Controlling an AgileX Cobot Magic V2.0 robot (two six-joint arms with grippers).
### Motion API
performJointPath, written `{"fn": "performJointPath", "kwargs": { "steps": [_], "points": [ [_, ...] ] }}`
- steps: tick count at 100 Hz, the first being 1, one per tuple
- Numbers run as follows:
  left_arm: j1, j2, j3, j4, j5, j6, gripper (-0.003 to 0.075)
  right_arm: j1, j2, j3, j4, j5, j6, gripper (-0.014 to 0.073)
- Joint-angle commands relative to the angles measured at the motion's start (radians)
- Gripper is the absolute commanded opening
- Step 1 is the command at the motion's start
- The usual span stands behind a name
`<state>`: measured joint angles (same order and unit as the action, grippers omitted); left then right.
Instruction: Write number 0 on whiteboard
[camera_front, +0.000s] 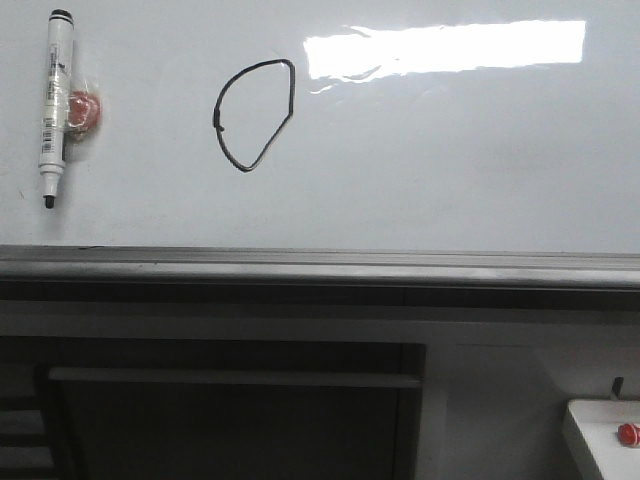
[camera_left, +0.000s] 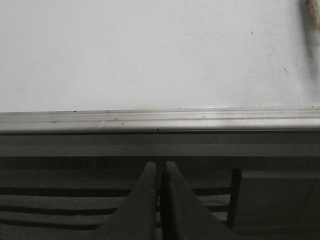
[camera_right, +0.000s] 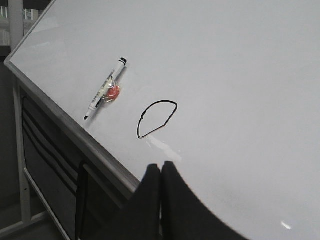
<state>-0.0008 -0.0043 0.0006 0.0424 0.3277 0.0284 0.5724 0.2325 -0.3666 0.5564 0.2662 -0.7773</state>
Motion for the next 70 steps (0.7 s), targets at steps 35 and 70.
{"fn": "performJointPath", "kwargs": {
  "steps": [35,70],
  "points": [
    [0.003,-0.027,0.012,0.0,-0.072,-0.013,-0.002,-0.004,0.009,-0.026,0.01,-0.116,0.001,-0.0055],
    [0.003,-0.027,0.012,0.0,-0.072,-0.013,-0.002,-0.092,0.007,-0.026,-0.459,-0.198,0.392,-0.0055]
  ]
}}
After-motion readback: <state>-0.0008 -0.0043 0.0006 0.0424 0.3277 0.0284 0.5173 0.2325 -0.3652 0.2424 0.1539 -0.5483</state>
